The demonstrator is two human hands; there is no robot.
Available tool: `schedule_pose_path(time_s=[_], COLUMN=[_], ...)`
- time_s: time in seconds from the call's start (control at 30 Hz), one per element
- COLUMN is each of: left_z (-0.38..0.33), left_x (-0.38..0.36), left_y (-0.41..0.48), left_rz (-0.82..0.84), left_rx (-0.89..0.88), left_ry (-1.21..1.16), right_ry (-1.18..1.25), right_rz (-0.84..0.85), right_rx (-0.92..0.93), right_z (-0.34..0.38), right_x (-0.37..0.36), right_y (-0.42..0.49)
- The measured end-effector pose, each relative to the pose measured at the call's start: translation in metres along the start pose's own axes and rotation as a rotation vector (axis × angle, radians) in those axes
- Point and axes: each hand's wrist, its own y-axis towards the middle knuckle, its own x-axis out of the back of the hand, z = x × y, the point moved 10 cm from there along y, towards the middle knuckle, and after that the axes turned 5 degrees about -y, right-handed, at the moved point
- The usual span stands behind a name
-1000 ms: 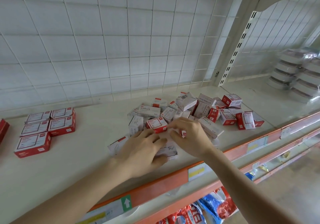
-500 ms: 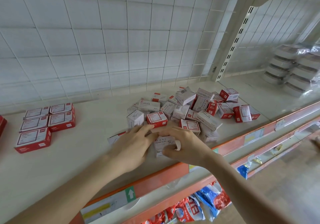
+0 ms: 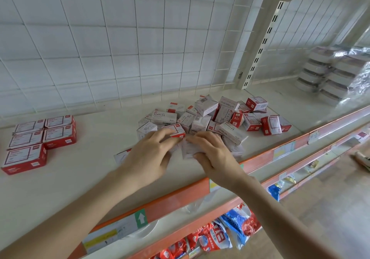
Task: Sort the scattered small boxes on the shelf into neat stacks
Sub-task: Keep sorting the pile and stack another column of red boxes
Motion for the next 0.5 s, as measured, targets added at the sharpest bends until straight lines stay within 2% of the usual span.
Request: schedule_pose_path(time_s=[0.1, 0.2, 0.33, 0.5], left_z=[-0.01, -0.009, 0.002, 0.021], left_x=[0.006, 0.009, 0.016, -0.003], left_y=[0.014, 0.037, 0.075, 0.104], left_rz=[-0.043, -0.066, -0.106, -0.018], left_rx=[-0.037, -0.006, 0.112, 0.239], left_ry=[-0.017, -0.057, -0.103, -0.074], right_ry=[-0.063, -0.094, -0.175, -0.3], right_rz=[-0.119, -0.144, -0.108, 0.012], right_rx=[-0.069, -0.236, -0.394, -0.401], right_z=[-0.02, -0.054, -0.087, -0.097], right_x=[0.023, 0.035, 0.046, 0.041], right_y=[0.005, 0.012, 0.027, 0.043])
